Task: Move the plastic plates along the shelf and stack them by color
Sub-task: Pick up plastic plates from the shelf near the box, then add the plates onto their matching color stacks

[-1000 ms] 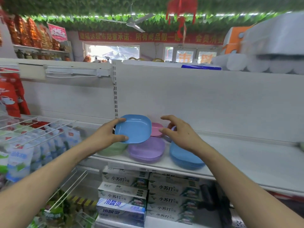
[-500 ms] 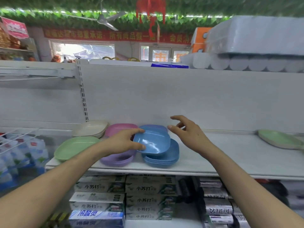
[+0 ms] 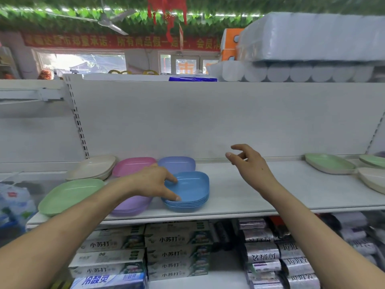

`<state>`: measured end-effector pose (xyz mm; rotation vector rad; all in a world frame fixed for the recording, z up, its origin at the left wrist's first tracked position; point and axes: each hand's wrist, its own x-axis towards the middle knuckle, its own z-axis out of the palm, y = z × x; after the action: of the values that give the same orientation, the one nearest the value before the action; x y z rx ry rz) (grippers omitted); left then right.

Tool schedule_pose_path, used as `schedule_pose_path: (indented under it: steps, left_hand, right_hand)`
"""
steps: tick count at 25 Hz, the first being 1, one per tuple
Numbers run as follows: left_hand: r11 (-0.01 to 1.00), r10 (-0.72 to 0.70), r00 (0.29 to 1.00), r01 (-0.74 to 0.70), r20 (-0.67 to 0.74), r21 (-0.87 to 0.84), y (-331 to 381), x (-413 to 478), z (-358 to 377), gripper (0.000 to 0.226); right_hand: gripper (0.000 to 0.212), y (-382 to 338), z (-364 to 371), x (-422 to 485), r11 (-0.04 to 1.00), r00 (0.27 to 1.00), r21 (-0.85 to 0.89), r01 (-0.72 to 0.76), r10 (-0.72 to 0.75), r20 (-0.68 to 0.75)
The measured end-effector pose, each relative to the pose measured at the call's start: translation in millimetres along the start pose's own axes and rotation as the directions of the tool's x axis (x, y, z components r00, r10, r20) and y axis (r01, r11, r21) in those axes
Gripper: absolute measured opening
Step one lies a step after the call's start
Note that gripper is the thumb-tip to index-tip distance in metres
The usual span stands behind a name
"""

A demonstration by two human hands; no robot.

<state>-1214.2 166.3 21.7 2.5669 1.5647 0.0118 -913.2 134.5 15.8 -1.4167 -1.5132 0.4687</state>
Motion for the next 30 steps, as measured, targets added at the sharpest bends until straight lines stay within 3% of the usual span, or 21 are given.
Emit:
schedule_pose_path:
  steps: [3,6,8,21,30]
  left_hand:
    - [0.999,0.052,0.990,-0.051,-0.129,0.011,13.4,15.2,-6.0,0.064]
    - [0.976,0.148,0.934,-0.191,-0.325,-0.104,49.3,43.4,-7.9,0.058]
    - [0.939,0.207,0.906,-0.290,-0.370,-0.185,83.7,65.1,-4.9,0.059]
    - [0.851,0.327,0.904,-0.409,-0.275,-0.329,335.2,232.8,28.0,0.067]
    - [0.843,0.279,0.915,-0.379,-0.293,-0.381,436.6,314.8,57.9,0.062]
  right_hand:
    - [0.041,16.5,-20.7,-4.9,0.999,0.999,-0.022,-0.038,0.037,-0.024]
    - [0.038,39.5,-55.8,-5.9,0.996,0.995,-0.065,-0.068,0.063,-0.073]
    - [0.037,57.3,-85.4,-4.7,0.992,0.992,-0.094,-0.085,0.075,-0.104]
    - [0.026,206.6,-361.1,6.4,0.930,0.921,-0.285,-0.234,0.118,-0.372]
    - [0.027,311.7,-484.4,21.3,0.897,0.884,-0.281,-0.341,0.204,-0.420]
